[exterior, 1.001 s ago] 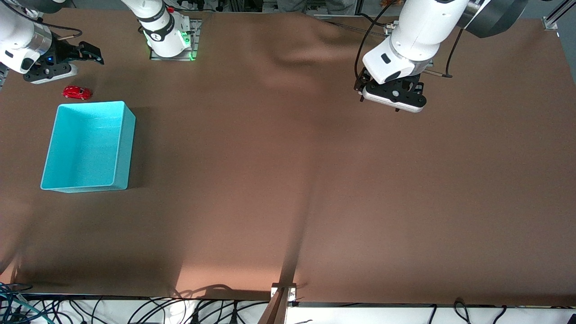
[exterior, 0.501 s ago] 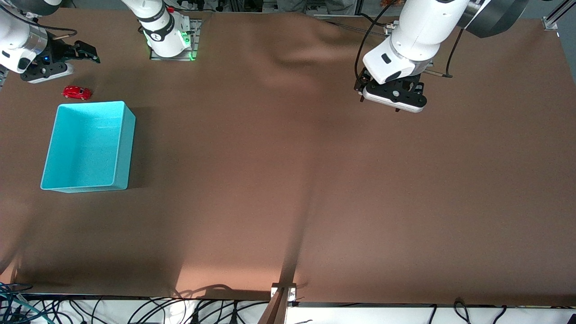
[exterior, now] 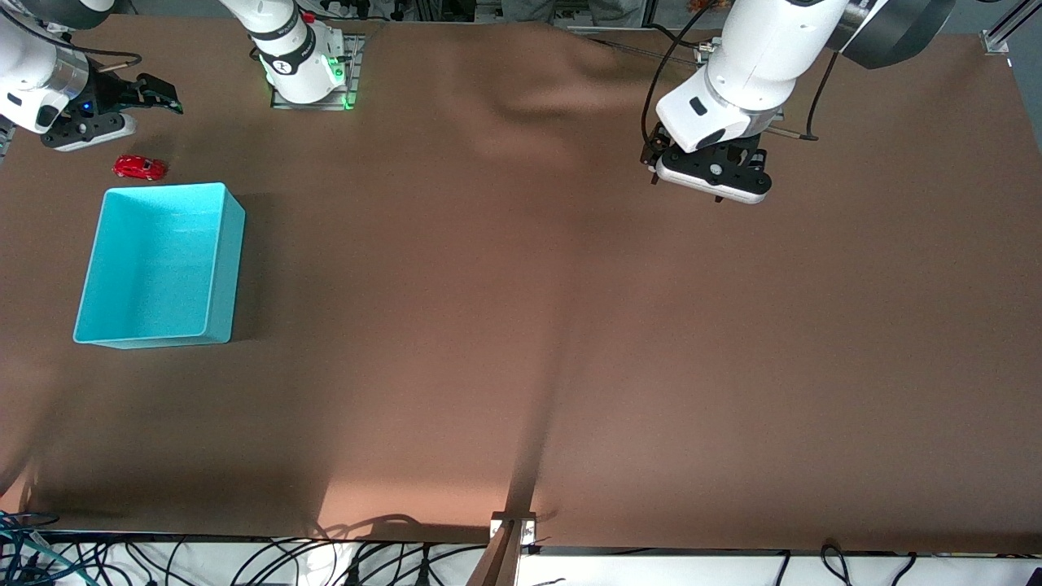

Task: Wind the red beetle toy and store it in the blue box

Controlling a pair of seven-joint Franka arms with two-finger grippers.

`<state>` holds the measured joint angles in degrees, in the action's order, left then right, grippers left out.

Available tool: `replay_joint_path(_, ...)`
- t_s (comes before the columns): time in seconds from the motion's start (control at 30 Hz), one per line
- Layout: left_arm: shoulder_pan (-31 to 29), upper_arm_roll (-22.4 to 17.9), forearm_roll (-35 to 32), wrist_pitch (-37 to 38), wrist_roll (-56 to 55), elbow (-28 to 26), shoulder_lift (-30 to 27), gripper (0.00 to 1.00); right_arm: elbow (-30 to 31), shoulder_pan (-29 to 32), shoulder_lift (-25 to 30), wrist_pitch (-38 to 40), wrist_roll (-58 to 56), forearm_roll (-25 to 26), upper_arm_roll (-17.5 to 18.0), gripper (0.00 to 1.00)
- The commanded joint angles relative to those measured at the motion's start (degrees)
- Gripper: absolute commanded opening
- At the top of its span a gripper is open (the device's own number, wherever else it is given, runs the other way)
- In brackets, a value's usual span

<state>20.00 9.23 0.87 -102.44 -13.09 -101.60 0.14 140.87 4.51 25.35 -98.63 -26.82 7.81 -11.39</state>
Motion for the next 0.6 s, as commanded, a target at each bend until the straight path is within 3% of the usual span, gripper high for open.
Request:
replay_joint_path(0.0,0.21,0.0,0.27,-0.48,-0.71,-0.97,-1.19,1.0,1.34,0.06,1.46,-0.96,-0.69,1.15,-0.03,1.0)
replay_joint_path(0.57,0.21,0.26,0.27,-0.48,-0.62,-0.97,-1.19,1.0,1.43,0.06,1.46,-0.43,-8.06,1.59,-0.03,1.0)
